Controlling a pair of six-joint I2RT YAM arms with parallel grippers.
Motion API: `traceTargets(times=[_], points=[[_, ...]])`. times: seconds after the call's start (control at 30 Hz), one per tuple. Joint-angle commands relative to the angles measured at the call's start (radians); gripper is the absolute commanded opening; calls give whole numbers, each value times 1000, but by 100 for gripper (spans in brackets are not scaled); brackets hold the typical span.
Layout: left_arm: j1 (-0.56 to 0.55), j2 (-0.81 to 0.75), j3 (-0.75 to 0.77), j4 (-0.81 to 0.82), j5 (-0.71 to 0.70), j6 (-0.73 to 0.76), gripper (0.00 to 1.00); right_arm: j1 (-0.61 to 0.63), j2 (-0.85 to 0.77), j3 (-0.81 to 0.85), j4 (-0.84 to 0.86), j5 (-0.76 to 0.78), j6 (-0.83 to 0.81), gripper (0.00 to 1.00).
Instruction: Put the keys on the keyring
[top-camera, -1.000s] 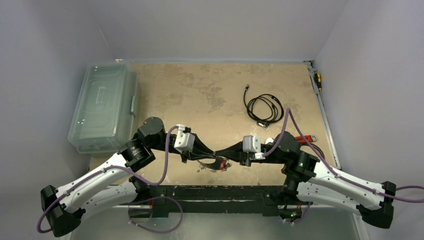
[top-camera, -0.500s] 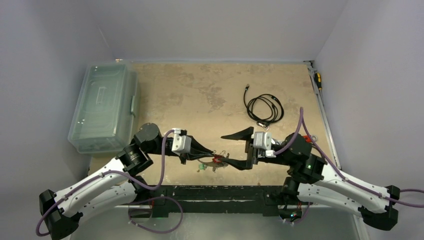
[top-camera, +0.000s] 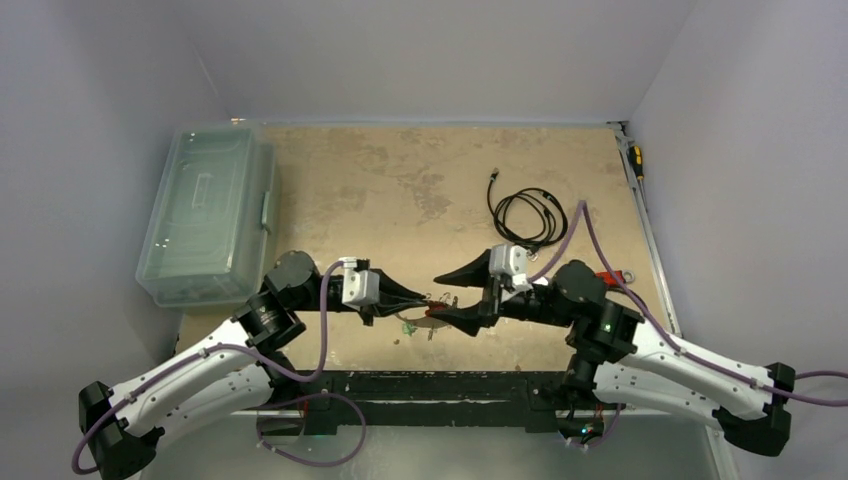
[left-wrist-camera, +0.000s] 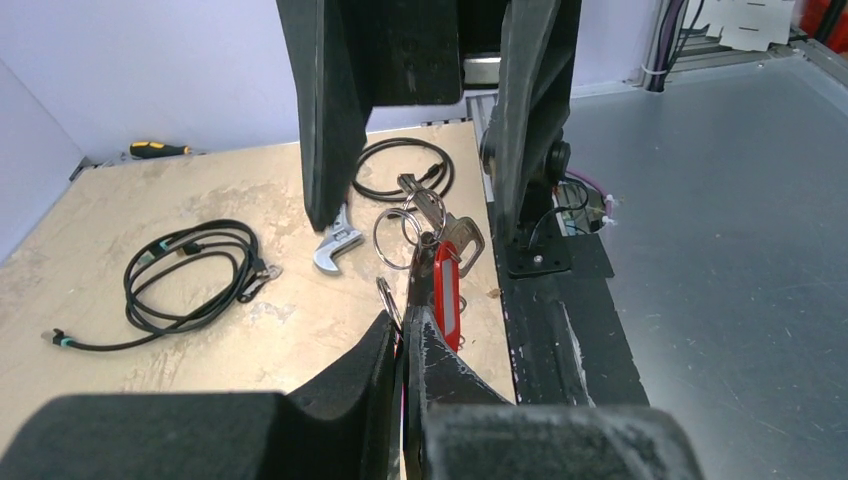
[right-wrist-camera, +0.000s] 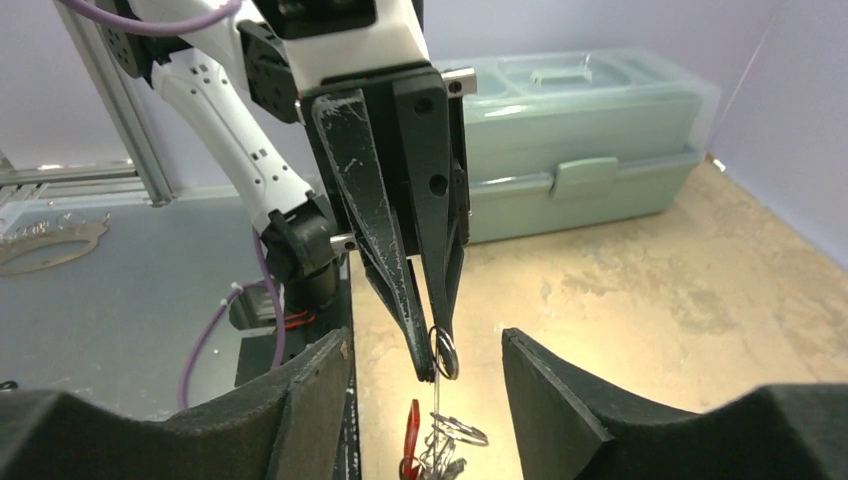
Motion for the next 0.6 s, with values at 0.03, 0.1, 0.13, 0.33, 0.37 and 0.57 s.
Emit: traceTargets(times=[0.03,0.1,0.13,0.33,0.37,0.57], points=[[2,-34,-9,83,-38,1,0,3,80,86,-36,9,50,55],[2,-44,-13,82,-45,1,0,3,95,91,-43,15,50,52],[1,-49,-15,82,-48,1,0,3,99,90,-45,21,50,49],[2,-72,-20,80,-60,4,0,3,95,77,-75,56,46,44],[1,-75,-21,81,-62,5,0,3,93,75,-80,63,46,44],[1,-81,-24,82,-64,4,0,3,96,67,-79,58,44,31]])
